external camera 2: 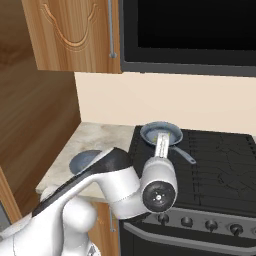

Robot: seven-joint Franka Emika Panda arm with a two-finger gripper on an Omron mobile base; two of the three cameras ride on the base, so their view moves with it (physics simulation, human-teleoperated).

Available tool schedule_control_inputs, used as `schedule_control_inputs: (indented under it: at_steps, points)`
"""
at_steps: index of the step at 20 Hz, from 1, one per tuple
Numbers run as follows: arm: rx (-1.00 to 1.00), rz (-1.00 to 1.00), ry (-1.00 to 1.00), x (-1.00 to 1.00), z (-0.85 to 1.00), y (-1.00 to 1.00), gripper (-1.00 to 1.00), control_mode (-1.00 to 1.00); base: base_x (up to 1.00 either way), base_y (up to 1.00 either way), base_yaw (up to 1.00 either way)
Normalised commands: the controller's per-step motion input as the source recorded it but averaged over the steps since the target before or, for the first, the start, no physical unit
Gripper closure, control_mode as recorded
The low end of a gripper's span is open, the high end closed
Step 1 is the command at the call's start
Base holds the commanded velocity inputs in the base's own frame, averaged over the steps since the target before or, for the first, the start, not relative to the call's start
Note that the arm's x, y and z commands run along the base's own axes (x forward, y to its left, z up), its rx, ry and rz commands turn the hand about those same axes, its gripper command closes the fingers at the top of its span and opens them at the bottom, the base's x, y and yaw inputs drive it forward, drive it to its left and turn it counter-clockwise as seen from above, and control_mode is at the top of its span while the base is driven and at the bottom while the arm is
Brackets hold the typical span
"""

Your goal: Pick up the butter stick and place it in the pan. Then turn on the burner for the pan.

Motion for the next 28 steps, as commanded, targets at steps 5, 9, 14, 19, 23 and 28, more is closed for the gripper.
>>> schedule_control_inputs:
  at_steps: [5,9,14,19,23,28]
  points:
    - [0.32,-0.11,-0.07,-0.36,-0.42,0.39,-1.0,-1.0,0.0,0.0,0.0]
    - [0.33,-0.11,-0.07,-0.24,-0.46,0.38,-1.0,-1.0,0.0,0.0,0.0]
    - [0.34,-0.09,-0.05,-0.28,-0.35,0.13,-1.0,-1.0,0.0,0.0,0.0]
    - [0.2,-0.01,-0.05,-0.02,-0.19,-0.1,-1.0,-1.0,0.0,0.0,0.0]
    - [0.14,0.0,-0.11,0.0,-0.44,-0.29,-1.0,-1.0,0.0,0.0,0.0]
    - [0.18,0.0,-0.05,0.0,-0.49,-0.44,-1.0,-1.0,0.0,0.0,0.0]
